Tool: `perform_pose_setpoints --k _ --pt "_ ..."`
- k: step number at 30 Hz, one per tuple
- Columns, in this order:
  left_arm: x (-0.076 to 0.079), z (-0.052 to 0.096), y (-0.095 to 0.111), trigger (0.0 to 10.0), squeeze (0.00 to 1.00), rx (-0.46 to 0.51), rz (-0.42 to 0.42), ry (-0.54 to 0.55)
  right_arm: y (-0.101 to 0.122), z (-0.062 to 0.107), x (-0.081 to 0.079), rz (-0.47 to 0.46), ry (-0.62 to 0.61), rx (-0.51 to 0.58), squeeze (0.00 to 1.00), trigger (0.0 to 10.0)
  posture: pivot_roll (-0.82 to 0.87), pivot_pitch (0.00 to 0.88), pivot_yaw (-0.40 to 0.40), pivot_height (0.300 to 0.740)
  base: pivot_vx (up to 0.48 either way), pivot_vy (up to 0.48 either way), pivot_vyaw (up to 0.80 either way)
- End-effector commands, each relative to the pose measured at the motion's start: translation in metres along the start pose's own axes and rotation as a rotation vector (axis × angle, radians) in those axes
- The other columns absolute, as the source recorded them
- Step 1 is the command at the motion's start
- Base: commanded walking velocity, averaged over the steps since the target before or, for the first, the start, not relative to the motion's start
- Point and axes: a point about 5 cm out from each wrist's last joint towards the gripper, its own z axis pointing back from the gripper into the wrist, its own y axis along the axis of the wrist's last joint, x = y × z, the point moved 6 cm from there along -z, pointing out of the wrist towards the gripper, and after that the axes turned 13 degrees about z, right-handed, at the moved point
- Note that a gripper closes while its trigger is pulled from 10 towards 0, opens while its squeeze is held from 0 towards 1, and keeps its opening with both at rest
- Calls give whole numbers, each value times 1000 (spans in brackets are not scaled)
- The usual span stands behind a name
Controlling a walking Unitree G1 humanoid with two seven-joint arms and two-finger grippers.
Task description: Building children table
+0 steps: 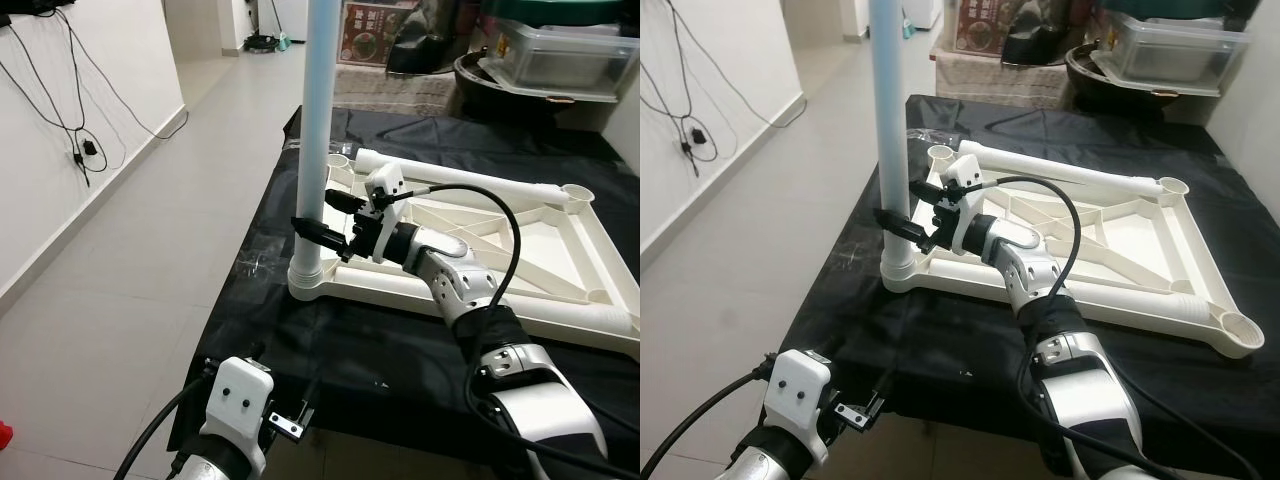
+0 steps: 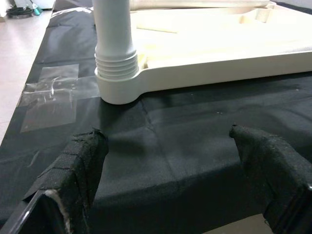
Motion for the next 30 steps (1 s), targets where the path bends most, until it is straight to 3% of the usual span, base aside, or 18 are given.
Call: perform_pose_setpoints --k 1,13,21,29,30 --pt "2 2 -3 10000 0 -16 0 -1 4 -6 -1 10 7 8 0 10000 124 135 -82 740 0 0 0" --pt "5 2 1 10000 0 -1 5 1 10 -32 -6 -18 -10 29 0 10000 124 152 -101 740 0 0 0" --pt "6 2 2 10000 0 2 7 4 9 -35 -1 -22 -41 17 0 10000 125 156 -105 740 0 0 0" --pt "5 4 22 10000 0 103 -23 27 10 -40 1 -28 -68 16 0 10000 125 162 -110 740 0 0 0" --pt "2 4 26 10000 0 128 -28 46 10 -41 0 -29 -68 16 0 4980 126 162 -109 740 0 0 0"
